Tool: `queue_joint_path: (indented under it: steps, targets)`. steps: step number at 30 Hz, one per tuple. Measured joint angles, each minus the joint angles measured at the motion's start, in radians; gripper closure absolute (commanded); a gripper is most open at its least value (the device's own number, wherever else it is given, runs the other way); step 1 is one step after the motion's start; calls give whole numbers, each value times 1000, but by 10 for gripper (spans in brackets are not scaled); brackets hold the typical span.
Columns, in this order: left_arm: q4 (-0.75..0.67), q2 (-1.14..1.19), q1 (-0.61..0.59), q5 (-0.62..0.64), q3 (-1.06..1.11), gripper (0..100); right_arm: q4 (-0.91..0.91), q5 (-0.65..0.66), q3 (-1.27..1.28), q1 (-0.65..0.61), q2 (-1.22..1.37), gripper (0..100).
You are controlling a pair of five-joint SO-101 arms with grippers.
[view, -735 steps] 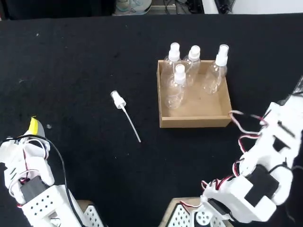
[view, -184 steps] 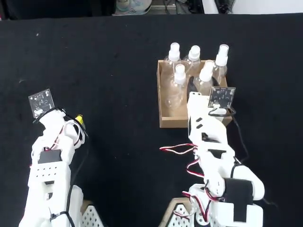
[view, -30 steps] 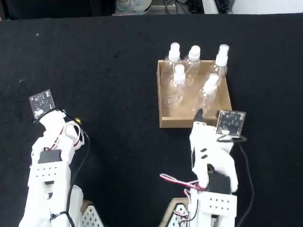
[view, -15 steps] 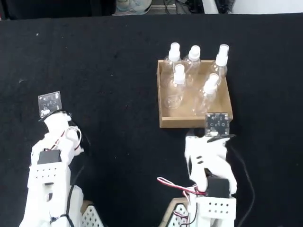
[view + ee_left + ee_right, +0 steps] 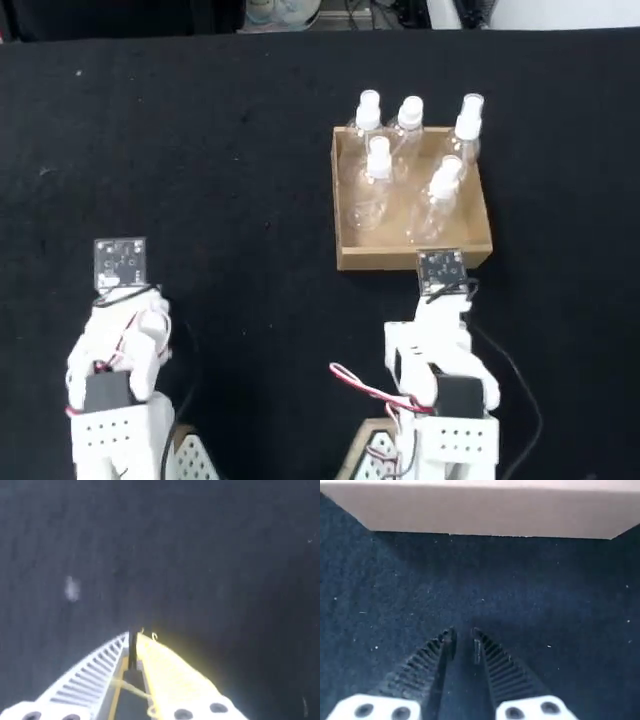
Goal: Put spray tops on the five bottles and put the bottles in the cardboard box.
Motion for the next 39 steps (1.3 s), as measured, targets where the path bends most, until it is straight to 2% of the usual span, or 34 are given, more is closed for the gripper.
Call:
queue_joint_path:
  steps: [3,5,39]
  targets:
    - [173,-64,-15,14,2,970,0,0,0,0,0,986]
    - [216,-55,-25,15,2,970,0,0,0,0,0,986]
    - [264,-94,-38,21,5,970,2,0,0,0,0,986]
